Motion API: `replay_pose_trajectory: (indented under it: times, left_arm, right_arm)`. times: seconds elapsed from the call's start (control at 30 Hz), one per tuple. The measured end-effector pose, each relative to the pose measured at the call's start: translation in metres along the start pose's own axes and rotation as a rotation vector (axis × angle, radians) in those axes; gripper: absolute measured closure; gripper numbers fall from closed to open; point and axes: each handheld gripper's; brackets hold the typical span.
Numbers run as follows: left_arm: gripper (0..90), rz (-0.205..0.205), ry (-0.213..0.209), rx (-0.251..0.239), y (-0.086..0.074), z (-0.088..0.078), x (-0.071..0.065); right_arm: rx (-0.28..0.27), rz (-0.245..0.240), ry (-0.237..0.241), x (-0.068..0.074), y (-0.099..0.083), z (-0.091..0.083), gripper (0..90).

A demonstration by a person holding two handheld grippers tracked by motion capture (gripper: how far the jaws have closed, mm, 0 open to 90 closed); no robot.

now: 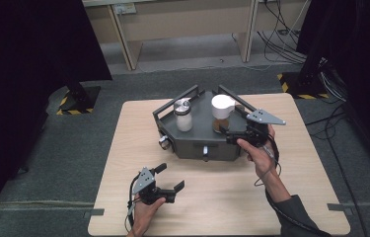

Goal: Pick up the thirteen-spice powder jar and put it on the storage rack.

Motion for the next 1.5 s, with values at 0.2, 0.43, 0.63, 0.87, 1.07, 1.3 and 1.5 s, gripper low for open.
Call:
replay_pose_trajectory:
  times: [0.2, 0.43, 0.63, 0.87, 1.07, 1.3, 1.5]
  left_arm:
    - [0.3, 0.0, 0.001, 0.001, 0.0, 0.0, 0.0]
    - [0.3, -0.001, 0.003, -0.001, 0.0, 0.0, 0.0]
    - [0.3, 0.0, 0.003, -0.003, 0.0, 0.0, 0.0]
    - [0.3, 0.002, 0.003, -0.003, 0.0, 0.0, 0.0]
    - [0.3, 0.003, 0.004, -0.004, 0.0, 0.0, 0.0]
    - [0.3, 0.004, 0.004, -0.009, 0.0, -0.001, 0.0]
    - [0.3, 0.005, 0.002, -0.007, 0.0, -0.001, -0.001]
  right_arm:
    - [-0.013, 0.009, 0.008, 0.004, -0.009, -0.012, 2.0]
    - [-0.013, 0.01, 0.038, 0.009, -0.021, -0.022, 2.0]
    - [-0.032, 0.008, 0.055, 0.012, -0.032, -0.033, 2.0]
    - [-0.038, 0.003, 0.065, 0.02, -0.048, -0.044, 2.0]
    - [-0.038, -0.009, 0.079, 0.028, -0.065, -0.049, 2.0]
    - [-0.041, -0.034, 0.094, 0.038, -0.077, -0.05, 2.0]
    - [-0.029, -0.03, 0.105, 0.042, -0.09, -0.053, 2.0]
Point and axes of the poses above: each handheld gripper's, and its own axes: z roughly forward along the jaws, y roughly out of its top, x roughly to its left, and after that the axes turned 4 degrees about -z, right-handed
